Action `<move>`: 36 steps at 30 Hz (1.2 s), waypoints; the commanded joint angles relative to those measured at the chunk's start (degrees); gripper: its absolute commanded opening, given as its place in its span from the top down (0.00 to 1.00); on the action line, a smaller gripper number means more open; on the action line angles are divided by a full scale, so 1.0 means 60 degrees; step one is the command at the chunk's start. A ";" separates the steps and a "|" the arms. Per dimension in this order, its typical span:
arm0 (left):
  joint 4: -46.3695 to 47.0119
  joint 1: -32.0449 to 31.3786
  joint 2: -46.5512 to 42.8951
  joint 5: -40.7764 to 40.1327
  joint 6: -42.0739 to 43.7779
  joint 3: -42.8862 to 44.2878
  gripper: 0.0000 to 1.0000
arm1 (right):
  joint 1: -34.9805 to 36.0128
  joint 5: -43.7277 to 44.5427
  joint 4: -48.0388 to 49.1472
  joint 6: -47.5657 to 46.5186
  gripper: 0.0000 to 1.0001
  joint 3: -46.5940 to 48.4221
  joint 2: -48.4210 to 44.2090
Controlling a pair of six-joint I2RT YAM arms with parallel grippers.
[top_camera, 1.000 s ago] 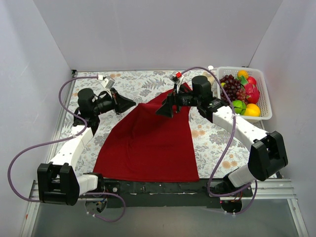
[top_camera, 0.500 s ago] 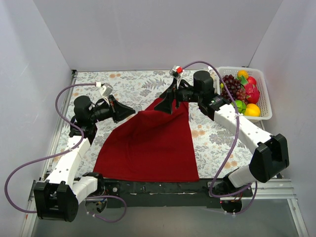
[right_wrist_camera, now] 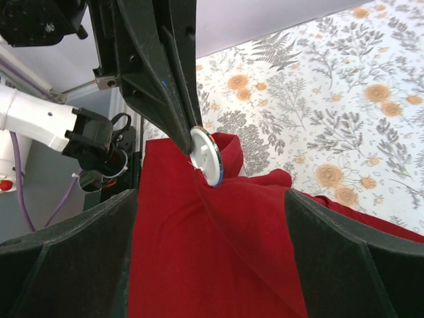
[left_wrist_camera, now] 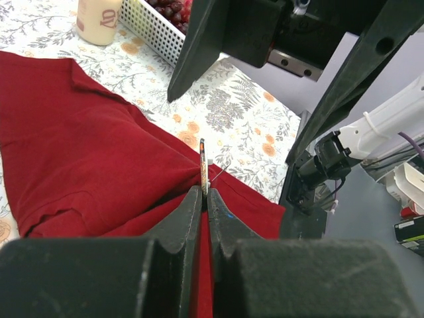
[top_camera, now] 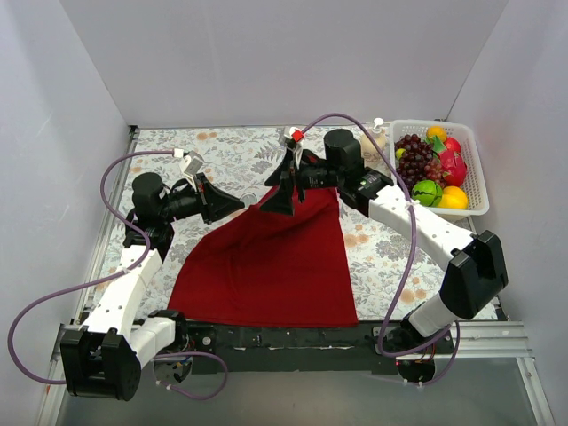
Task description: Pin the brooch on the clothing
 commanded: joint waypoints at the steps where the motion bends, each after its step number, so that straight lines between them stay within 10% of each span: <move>1: 0.0118 0.0023 -0.0241 0.0499 -0.0174 0.0376 1.00 | 0.0132 -0.0334 0.0322 -0.0187 0.02 0.0149 0.0101; 36: 0.0045 0.0037 -0.0065 0.0909 -0.0423 0.0874 1.00 | 0.0293 -0.1125 0.1480 0.0663 0.08 0.0529 0.1141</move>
